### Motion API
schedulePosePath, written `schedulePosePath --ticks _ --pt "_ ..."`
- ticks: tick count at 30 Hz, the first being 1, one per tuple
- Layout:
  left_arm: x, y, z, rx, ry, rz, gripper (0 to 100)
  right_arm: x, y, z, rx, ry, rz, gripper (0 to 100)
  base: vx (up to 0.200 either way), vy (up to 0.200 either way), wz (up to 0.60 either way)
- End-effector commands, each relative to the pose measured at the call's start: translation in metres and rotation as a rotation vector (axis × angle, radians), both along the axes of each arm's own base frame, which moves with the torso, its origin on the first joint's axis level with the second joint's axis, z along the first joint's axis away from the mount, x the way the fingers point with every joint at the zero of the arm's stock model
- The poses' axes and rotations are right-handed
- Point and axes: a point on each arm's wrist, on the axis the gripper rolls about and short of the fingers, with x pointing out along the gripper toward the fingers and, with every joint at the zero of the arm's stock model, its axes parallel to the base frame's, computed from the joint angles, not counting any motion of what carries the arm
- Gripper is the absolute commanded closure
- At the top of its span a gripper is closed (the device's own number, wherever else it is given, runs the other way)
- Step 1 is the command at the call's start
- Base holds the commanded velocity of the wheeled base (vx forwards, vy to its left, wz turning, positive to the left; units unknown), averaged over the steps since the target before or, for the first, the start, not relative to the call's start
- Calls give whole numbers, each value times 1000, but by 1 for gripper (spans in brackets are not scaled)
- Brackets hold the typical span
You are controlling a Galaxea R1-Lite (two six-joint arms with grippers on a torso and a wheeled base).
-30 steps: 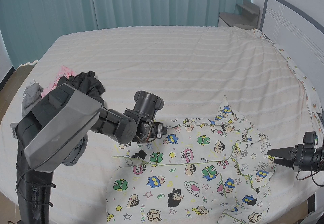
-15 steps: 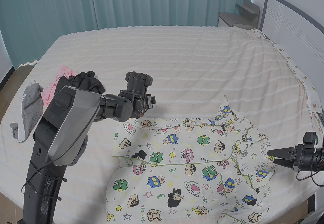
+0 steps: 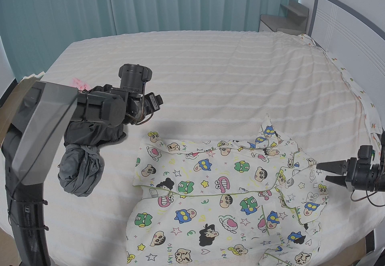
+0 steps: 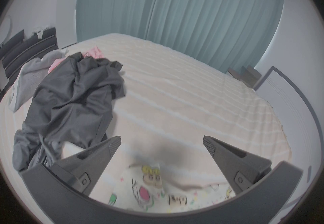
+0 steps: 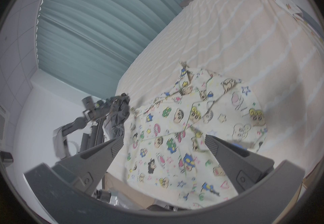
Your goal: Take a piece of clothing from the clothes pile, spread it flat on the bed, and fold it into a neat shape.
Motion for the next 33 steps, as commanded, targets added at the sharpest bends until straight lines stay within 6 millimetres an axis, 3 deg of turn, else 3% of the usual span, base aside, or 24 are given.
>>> schedulePosePath --ticks 1,7,16,21,24,28,33 --pt "-103 40 38 -120 71 -70 0 95 -18 -12 -88 21 -163 0 0 0 0" --pt "-172 60 10 -240 111 -118 0 166 -23 -29 -171 43 -264 0 0 0 0" --pt "-231 57 -28 -470 184 -147 0 223 -15 -39 -203 72 -268 0 0 0 0" --pt "-243 49 -35 -488 182 -197 0 246 -14 -55 -214 99 -271 0 0 0 0" --pt "-249 52 -39 -486 189 -198 0 264 -16 -74 -252 111 -303 0 0 0 0" --pt "-251 53 -41 -481 200 -197 0 270 -13 -87 -263 151 -294 0 0 0 0" --pt "-253 53 -40 -483 193 -200 0 270 -11 -87 -273 149 -261 0 0 0 0"
